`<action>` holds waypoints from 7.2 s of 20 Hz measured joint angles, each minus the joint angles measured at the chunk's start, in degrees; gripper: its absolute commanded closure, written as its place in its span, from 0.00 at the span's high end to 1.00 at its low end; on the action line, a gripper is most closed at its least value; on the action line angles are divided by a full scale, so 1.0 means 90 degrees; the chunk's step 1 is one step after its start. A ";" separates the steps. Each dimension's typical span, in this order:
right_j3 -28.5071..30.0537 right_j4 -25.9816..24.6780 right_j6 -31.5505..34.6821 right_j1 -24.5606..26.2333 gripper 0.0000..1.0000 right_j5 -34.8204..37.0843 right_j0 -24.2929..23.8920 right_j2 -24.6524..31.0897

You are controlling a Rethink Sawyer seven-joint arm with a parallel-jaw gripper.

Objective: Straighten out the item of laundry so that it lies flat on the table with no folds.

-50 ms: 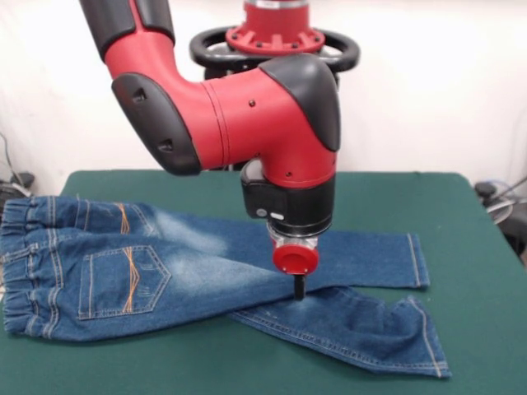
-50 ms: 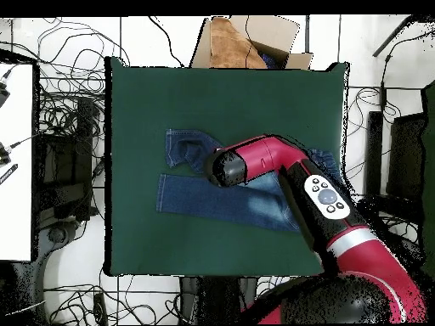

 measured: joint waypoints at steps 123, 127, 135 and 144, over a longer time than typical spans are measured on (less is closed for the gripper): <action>-0.0438 -0.0374 -0.0201 0.0387 0.00 0.0711 0.0655 -0.0125; -0.0439 -0.0407 -0.0201 0.0379 0.00 0.0709 0.0750 -0.0198; -0.0437 -0.0419 -0.0201 0.0354 0.00 0.0733 0.0790 -0.0219; -0.0437 -0.0418 -0.0201 0.0305 0.00 0.0909 0.0879 -0.0224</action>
